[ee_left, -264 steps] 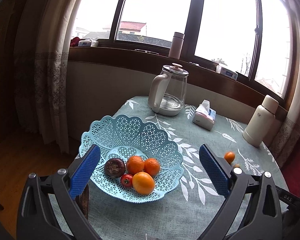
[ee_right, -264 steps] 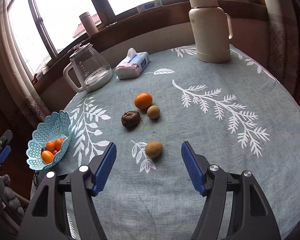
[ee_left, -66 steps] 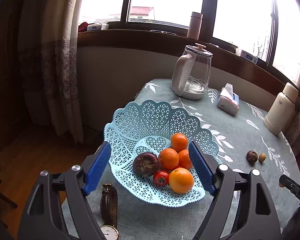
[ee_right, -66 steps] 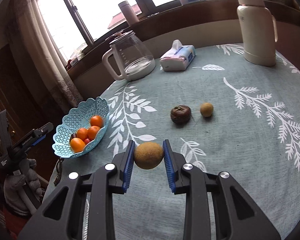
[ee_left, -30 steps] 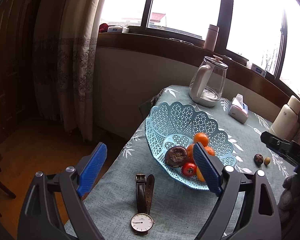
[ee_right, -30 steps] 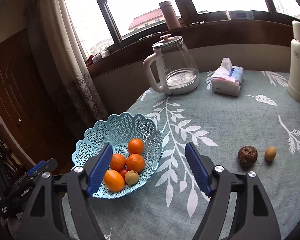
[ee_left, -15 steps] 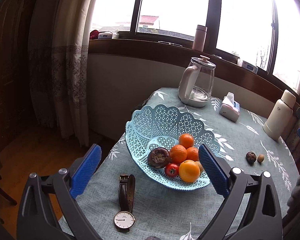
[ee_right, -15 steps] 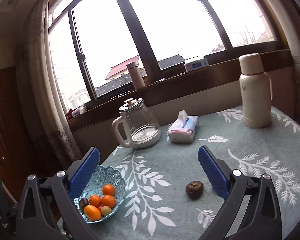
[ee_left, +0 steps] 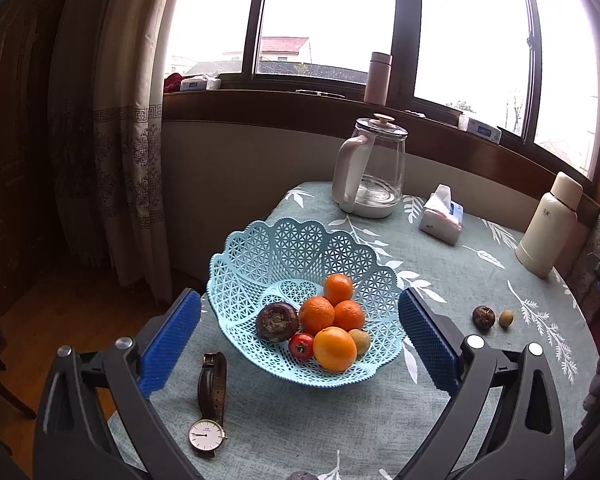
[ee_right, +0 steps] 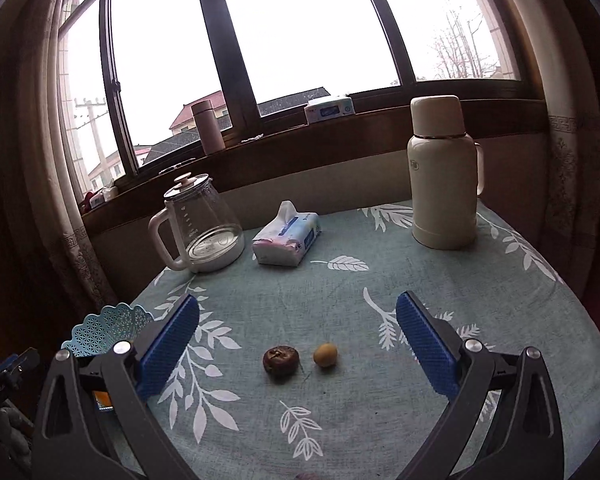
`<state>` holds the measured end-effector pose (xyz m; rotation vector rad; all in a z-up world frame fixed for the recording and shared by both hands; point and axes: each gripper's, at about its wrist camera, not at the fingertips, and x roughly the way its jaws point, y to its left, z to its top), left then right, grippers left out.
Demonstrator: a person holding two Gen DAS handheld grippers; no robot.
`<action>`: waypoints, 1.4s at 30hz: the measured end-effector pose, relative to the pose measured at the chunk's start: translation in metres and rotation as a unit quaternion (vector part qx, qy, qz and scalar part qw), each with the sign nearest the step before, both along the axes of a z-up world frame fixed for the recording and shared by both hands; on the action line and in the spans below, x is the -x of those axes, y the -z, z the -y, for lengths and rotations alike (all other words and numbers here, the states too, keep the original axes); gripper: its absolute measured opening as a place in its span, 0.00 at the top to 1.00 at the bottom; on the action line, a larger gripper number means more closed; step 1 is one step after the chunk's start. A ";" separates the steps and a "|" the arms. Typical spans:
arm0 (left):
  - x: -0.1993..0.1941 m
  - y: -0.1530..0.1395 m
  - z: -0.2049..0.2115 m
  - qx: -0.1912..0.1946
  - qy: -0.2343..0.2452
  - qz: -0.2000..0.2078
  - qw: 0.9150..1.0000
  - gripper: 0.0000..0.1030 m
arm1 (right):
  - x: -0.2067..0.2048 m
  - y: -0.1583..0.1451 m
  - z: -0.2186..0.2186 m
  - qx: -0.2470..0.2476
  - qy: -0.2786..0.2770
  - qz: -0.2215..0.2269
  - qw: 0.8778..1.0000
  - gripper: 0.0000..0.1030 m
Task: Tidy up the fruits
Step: 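Move both open tools back toward the dark brown fruit on the cloth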
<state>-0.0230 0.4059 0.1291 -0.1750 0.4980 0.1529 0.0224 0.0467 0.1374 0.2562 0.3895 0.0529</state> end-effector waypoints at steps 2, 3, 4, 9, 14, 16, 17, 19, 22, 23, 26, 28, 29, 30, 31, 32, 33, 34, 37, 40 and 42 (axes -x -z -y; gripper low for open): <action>-0.002 -0.001 0.009 -0.004 0.006 -0.001 1.000 0.03 | -0.001 0.005 0.007 0.005 -0.001 -0.008 1.000 0.05; -0.003 -0.002 0.014 -0.007 0.009 -0.001 1.000 0.03 | -0.001 0.006 0.010 0.007 -0.001 -0.011 1.000 0.05; -0.004 -0.002 0.019 -0.010 0.013 -0.002 1.000 0.03 | -0.001 0.008 0.012 0.008 -0.001 -0.015 1.000 0.05; -0.011 -0.003 0.043 -0.030 0.021 -0.008 0.999 0.03 | -0.005 0.018 0.019 0.014 -0.019 -0.032 0.999 0.05; -0.019 -0.002 0.065 -0.050 0.031 -0.013 0.998 0.03 | -0.001 0.023 0.013 0.054 -0.014 -0.020 0.998 0.05; -0.022 0.000 0.073 -0.051 0.037 -0.016 0.998 0.03 | 0.004 0.024 0.009 0.086 0.011 -0.005 0.996 0.05; -0.025 0.001 0.077 -0.051 0.041 -0.018 0.998 0.03 | 0.005 0.025 0.006 0.101 0.022 0.000 0.995 0.05; -0.029 0.004 0.085 -0.053 0.046 -0.024 0.997 0.03 | 0.002 0.028 0.006 0.101 0.010 -0.007 0.995 0.05; -0.036 0.007 0.097 -0.060 0.053 -0.029 0.996 0.03 | -0.004 0.034 0.010 0.081 -0.005 -0.029 0.996 0.05; -0.038 0.009 0.101 -0.060 0.058 -0.031 0.996 0.03 | -0.006 0.037 0.010 0.078 -0.013 -0.037 0.996 0.05; -0.046 0.014 0.111 -0.063 0.071 -0.038 0.995 0.03 | -0.015 0.047 0.013 0.066 -0.021 -0.064 0.996 0.05; -0.051 0.017 0.118 -0.065 0.077 -0.043 0.994 0.03 | -0.019 0.054 0.014 0.063 -0.024 -0.080 0.994 0.05; -0.054 0.018 0.121 -0.066 0.080 -0.044 0.994 0.03 | -0.020 0.057 0.014 0.062 -0.026 -0.084 0.994 0.05; -0.056 0.019 0.124 -0.068 0.082 -0.045 0.993 0.03 | -0.021 0.061 0.014 0.063 -0.026 -0.089 0.994 0.05; -0.058 0.020 0.127 -0.070 0.085 -0.047 0.993 0.03 | -0.022 0.064 0.013 0.067 -0.025 -0.094 0.993 0.05; -0.060 0.021 0.129 -0.071 0.087 -0.048 0.993 0.03 | -0.023 0.067 0.012 0.069 -0.026 -0.098 0.992 0.05; -0.062 0.021 0.131 -0.071 0.089 -0.049 0.992 0.03 | -0.025 0.070 0.012 0.069 -0.027 -0.104 0.992 0.05; -0.065 0.022 0.134 -0.072 0.092 -0.050 0.992 0.03 | -0.026 0.073 0.012 0.069 -0.028 -0.111 0.991 0.05; -0.070 0.024 0.140 -0.073 0.098 -0.052 0.991 0.03 | -0.031 0.083 0.014 0.058 -0.031 -0.129 0.989 0.05; -0.077 0.026 0.146 -0.075 0.103 -0.054 0.990 0.03 | -0.035 0.092 0.014 0.053 -0.036 -0.144 0.987 0.05; -0.082 0.029 0.149 -0.076 0.106 -0.057 0.990 0.03 | -0.037 0.097 0.013 0.054 -0.039 -0.153 0.986 0.05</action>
